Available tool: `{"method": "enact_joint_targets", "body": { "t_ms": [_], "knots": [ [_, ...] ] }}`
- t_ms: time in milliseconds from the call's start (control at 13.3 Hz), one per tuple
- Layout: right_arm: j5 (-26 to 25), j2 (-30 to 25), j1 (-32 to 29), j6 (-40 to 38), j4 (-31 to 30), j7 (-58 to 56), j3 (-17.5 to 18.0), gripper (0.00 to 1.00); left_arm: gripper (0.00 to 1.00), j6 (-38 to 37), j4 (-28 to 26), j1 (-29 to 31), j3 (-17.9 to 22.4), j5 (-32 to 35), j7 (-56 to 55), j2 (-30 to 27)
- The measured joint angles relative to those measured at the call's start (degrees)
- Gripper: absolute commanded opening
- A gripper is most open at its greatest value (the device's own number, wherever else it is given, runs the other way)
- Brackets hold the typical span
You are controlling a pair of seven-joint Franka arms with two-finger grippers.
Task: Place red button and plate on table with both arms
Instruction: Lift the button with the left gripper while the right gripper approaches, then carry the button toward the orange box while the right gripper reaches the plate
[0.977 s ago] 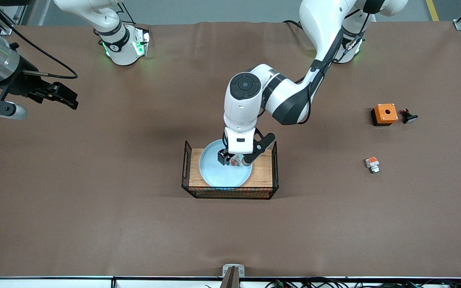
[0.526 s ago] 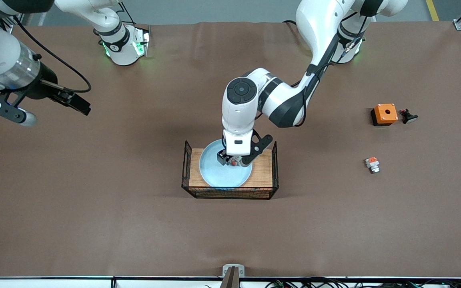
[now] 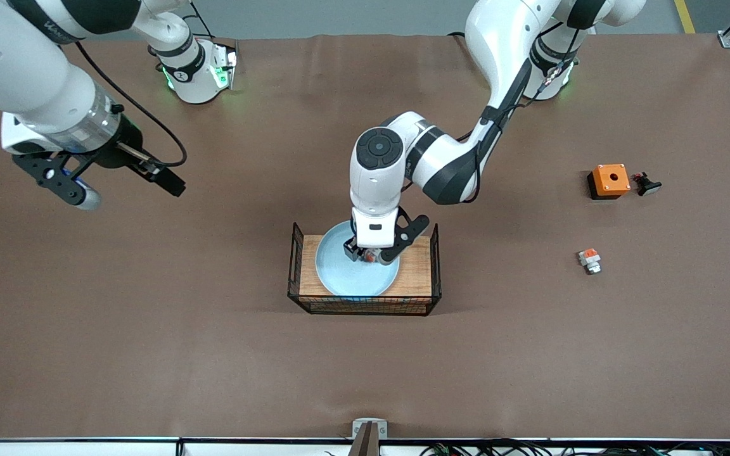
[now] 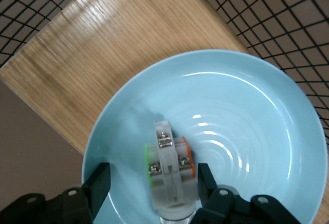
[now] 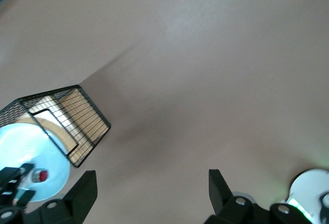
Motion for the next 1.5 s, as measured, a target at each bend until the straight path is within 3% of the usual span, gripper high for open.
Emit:
{"method": "enact_joint_targets", "body": {
  "t_ms": [75,300,376,751,977,1202,1502],
  "knots": [
    [1.50,0.00,0.20,0.00,-0.02,2.68,0.00,1.00,0.62,0.00,0.00,0.00,0.00,0.00,0.00,0.01],
    [3.40,0.00,1.59,0.43,-1.03,11.58,0.01,1.00,0.05,-0.06,0.10,-0.02,0.00,0.00,0.00,0.02],
    [4.07,0.01,2.16,1.42,-2.03,15.30,0.01,1.00,0.01,-0.07,0.27,-0.02,0.00,0.01,0.00,0.02],
    [5.92,-0.11,3.07,6.04,-7.03,24.02,0.00,1.00,0.00,-0.43,1.21,0.18,0.51,0.07,0.18,-0.28],
    [6.02,-0.22,5.50,7.84,-8.77,28.51,0.01,1.00,0.00,-5.50,2.53,0.61,0.89,0.07,3.31,-3.50],
    [6.04,-0.29,7.50,9.79,-10.05,32.17,0.01,1.00,0.00,-13.46,2.76,2.73,1.22,0.09,11.33,-9.31],
    [6.05,-0.30,12.19,16.22,-13.14,39.58,0.03,1.00,0.00,-21.84,2.65,9.83,1.45,0.10,26.44,-15.72]
  ]
}}
